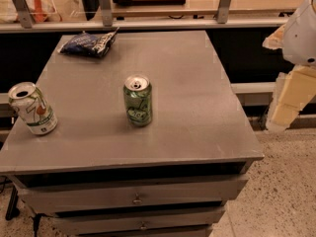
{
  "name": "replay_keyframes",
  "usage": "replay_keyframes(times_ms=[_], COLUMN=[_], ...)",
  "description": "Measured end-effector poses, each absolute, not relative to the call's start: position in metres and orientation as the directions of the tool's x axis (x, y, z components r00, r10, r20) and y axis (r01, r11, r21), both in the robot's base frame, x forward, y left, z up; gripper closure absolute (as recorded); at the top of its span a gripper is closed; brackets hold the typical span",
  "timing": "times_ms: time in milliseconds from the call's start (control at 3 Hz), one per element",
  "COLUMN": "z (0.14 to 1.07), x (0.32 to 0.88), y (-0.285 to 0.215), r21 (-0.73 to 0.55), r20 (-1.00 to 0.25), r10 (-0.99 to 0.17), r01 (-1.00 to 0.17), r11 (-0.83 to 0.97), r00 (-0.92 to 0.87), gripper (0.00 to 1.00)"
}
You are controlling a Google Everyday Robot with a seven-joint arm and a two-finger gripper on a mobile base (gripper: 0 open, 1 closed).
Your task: Pick green can
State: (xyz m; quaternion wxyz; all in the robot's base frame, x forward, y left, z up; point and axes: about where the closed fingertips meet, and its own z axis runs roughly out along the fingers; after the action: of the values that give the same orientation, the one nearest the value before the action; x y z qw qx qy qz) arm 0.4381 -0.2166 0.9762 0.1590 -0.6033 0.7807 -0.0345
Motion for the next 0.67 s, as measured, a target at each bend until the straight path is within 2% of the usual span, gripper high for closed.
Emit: replay_keyframes(times_ms=[667], z=[0.9766], x=[0.4385], y=[-0.2161], r21=[-0.242], r20=[-0.237], r10=[-0.946], r01=[-0.93], r11=[0.276], r00=[-0.22], gripper=[0.0])
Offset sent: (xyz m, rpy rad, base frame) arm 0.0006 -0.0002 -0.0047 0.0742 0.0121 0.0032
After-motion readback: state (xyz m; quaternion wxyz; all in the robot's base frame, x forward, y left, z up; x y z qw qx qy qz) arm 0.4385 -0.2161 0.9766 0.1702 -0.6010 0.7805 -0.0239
